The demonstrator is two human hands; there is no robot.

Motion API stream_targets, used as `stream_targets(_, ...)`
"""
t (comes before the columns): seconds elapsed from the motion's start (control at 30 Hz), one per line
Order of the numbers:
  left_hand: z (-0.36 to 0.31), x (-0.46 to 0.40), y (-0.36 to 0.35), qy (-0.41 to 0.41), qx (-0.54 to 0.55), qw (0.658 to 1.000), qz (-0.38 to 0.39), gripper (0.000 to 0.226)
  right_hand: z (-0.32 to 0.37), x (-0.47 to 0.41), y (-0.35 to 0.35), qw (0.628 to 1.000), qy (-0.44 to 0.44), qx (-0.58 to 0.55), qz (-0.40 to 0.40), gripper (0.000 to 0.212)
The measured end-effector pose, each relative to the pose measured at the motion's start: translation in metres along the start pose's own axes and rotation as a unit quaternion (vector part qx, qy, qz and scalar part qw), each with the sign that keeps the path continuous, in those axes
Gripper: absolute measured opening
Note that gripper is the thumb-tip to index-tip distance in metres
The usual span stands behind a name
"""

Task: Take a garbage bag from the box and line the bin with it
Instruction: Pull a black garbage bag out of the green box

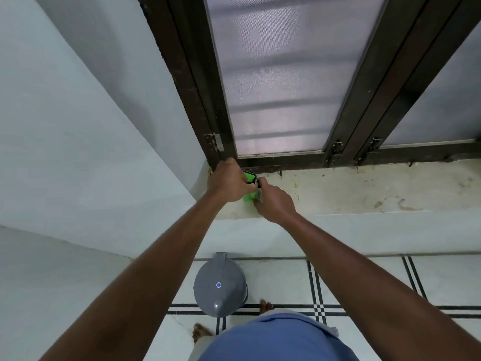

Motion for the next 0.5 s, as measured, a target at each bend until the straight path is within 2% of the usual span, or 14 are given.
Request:
stream_targets(0.07,0.0,0.001,0.002,0.046,0.005,0.999,-0.014,0.062,0.002,-0.002,0.0,1.0,0.002,-0.005,-0.005,0.047)
stream_targets(0.13,-0.001,0.002,-0.003,0.072,0.028,0.997,0.005,0.053,0.004,-0.004,0.002,1.0,-0.001,-0.01,-0.009,0.047)
stream_targets(0.2,0.001,-0.002,-0.016,0.065,0.063,0.995,0.033,0.045,0.006,-0.005,0.005,1.0,0.002,-0.009,-0.006,0.049)
stream_targets(0.27,0.009,-0.008,-0.027,0.059,0.077,0.995,0.028,0.041,0.007,-0.004,0.008,1.0,0.01,-0.01,-0.005,0.049)
stream_targets(0.37,0.012,0.004,-0.007,0.033,0.092,0.994,-0.041,0.018,0.003,-0.006,0.02,1.0,0.014,-0.009,-0.026,0.055)
stream_targets(0.5,0.013,0.04,0.053,0.009,0.143,0.975,-0.169,0.025,-0.013,-0.011,0.035,0.996,-0.019,0.081,-0.033,0.07)
Point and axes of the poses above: each hand's wrist, its own x-axis away from the middle knuckle, its own y-axis out of the back of the hand, z = x × y, the point moved 8 cm from there along -x, towards the middle knuckle, and after that the axes turned 8 degrees about -x, right-handed, at the moved point
